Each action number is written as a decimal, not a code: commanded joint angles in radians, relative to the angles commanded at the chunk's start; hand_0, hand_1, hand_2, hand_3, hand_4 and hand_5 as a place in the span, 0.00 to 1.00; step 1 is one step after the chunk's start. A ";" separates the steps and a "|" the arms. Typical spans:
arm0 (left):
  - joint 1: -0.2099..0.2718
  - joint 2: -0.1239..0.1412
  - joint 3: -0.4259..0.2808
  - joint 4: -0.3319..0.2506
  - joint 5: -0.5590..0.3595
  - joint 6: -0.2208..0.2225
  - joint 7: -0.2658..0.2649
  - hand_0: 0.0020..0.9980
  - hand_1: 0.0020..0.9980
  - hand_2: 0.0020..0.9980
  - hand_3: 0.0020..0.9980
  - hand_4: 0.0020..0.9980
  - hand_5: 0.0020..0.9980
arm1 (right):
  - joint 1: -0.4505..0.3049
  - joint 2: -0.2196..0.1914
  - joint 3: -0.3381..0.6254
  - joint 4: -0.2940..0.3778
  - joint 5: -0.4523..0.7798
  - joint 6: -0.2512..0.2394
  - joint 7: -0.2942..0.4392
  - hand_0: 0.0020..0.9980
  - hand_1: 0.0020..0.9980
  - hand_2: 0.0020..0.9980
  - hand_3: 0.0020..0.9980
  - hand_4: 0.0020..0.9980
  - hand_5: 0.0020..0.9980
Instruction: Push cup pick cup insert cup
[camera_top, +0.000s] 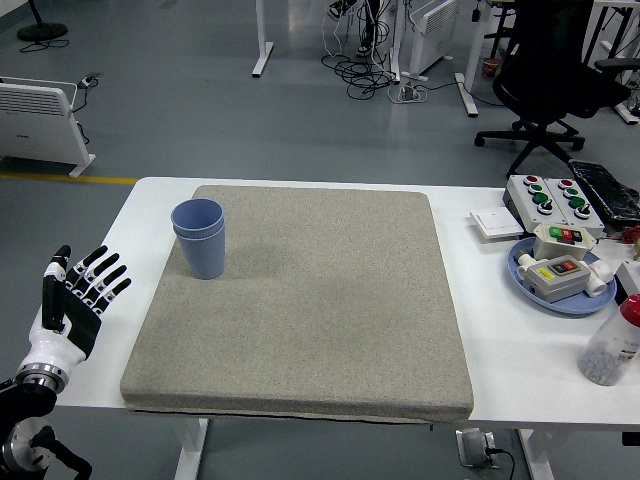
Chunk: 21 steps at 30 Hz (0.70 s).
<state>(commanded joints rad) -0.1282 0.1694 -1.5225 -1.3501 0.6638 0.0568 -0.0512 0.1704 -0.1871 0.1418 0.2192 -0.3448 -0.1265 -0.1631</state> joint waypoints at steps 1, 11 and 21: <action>0.001 0.000 0.000 0.000 0.000 0.000 0.000 0.71 0.78 0.77 0.74 0.65 1.00 | 0.000 0.000 -0.001 0.000 0.001 0.000 0.000 0.73 0.67 0.71 0.60 0.16 0.39; 0.007 0.000 -0.001 0.000 0.002 0.002 -0.002 0.71 0.77 0.77 0.74 0.65 1.00 | -0.005 0.000 0.008 0.001 -0.015 0.000 -0.003 0.73 0.67 0.71 0.60 0.16 0.39; 0.010 -0.002 0.001 0.005 0.005 0.000 -0.002 0.71 0.77 0.77 0.74 0.65 1.00 | -0.012 0.002 0.015 0.002 -0.028 0.000 -0.008 0.73 0.67 0.71 0.60 0.16 0.39</action>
<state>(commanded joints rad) -0.1184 0.1672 -1.5212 -1.3455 0.6684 0.0570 -0.0531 0.1589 -0.1854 0.1572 0.2212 -0.3727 -0.1261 -0.1706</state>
